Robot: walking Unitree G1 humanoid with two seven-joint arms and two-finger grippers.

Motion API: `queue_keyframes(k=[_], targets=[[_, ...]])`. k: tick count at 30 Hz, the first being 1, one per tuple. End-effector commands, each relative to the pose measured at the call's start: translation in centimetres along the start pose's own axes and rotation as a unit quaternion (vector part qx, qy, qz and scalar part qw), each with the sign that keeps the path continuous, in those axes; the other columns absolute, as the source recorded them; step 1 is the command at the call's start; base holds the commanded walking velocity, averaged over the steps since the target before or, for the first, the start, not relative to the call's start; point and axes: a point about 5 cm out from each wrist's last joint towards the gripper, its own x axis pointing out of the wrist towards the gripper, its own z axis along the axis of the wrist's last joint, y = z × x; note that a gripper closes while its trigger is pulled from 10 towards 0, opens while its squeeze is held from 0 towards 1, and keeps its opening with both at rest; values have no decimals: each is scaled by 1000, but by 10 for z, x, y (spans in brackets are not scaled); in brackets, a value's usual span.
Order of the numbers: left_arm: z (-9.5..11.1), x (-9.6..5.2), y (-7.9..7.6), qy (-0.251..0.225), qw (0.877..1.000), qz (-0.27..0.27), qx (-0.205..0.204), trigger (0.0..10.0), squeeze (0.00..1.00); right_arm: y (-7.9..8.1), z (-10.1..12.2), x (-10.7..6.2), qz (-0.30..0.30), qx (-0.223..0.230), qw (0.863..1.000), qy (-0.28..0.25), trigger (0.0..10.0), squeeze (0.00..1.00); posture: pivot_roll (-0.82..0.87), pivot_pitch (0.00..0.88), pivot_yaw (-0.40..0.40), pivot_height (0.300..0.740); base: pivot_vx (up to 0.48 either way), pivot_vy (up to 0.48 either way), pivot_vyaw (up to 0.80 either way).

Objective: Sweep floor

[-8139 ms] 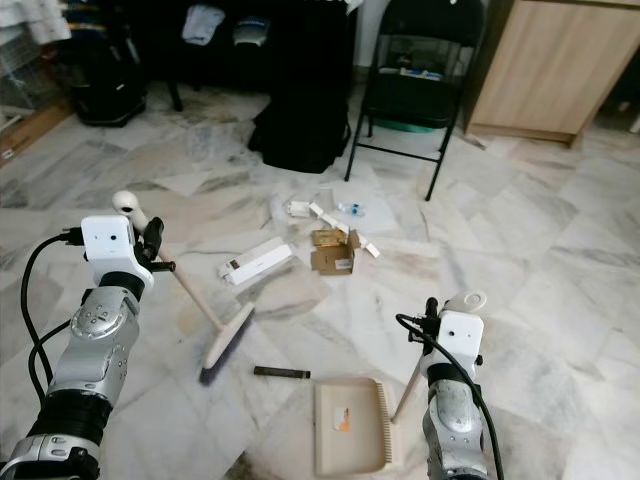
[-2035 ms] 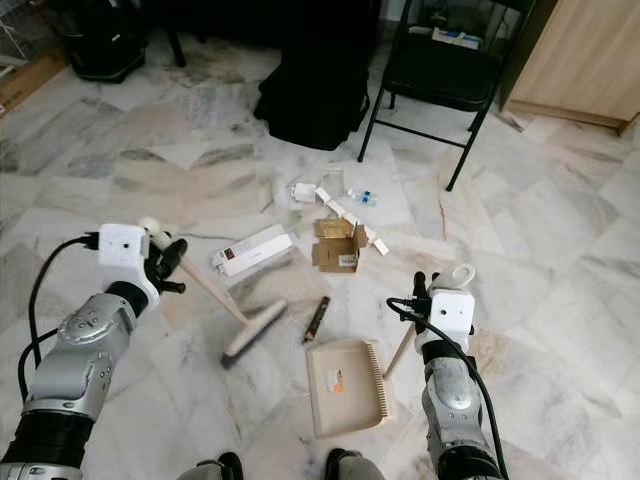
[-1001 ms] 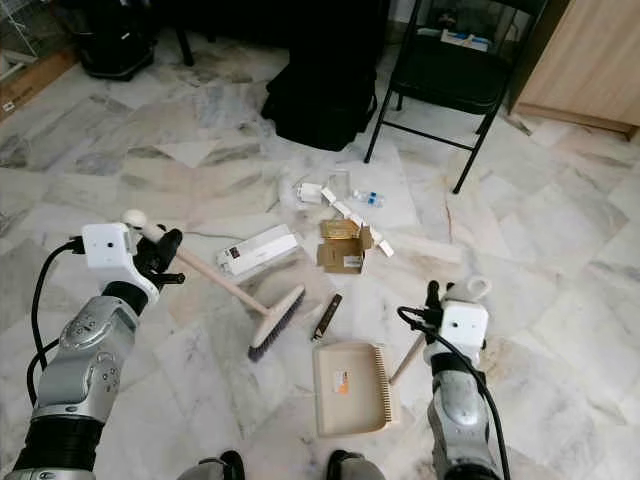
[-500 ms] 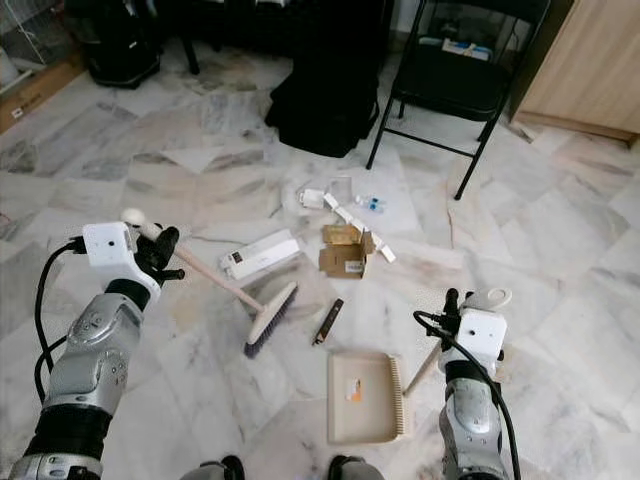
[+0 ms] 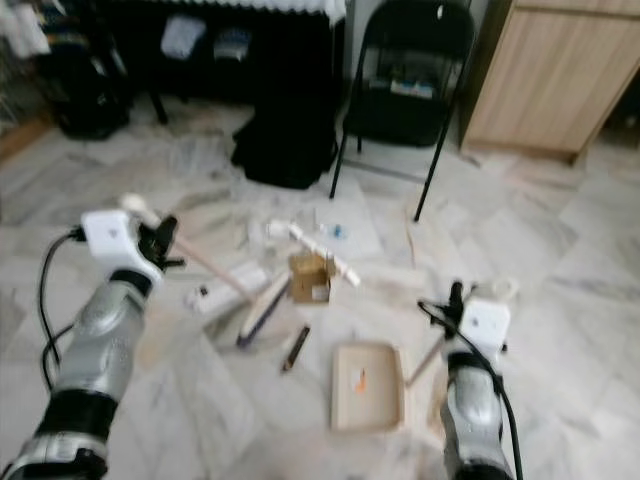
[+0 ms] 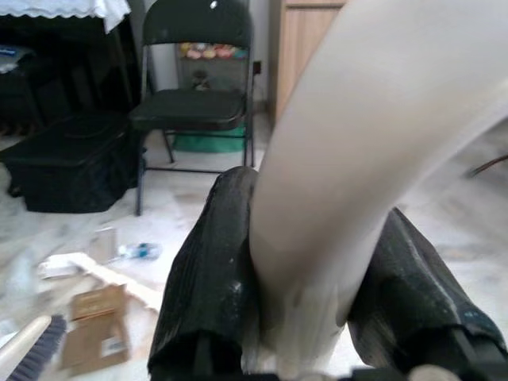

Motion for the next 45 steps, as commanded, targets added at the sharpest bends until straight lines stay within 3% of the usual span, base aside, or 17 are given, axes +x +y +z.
queue_keyframes(k=[1, 11, 20, 39, 45], targets=[[6, 2, 5, -17, 1000, 3, 11, 10000, 0, 0, 5, 3, -1, 0, 1000, -15, 10000, 0, -82, 39, 7, 740, 0, -398, 0], [-2, 2, 7, 7, 999, 8, 31, 10000, 0, 4, 5, 3, 6, 3, 1000, -13, 10000, 0, -76, 61, 3, 740, 210, -78, 0], [-1, 1, 12, -6, 999, 27, 25, 10000, 0, 7, 7, 5, 12, 5, 1000, -16, 10000, 0, -76, 77, -3, 740, 0, 0, 0], [3, 3, 21, -18, 998, 49, 31, 10000, 0, 7, 10, 6, 21, 6, 1000, -20, 10000, 0, -76, 89, -7, 740, 403, 0, 0], [4, 3, 23, -22, 998, 52, 31, 10000, 0, 8, 10, 6, 24, 7, 1000, -19, 10000, 0, -74, 89, -6, 740, 0, 0, 0]])
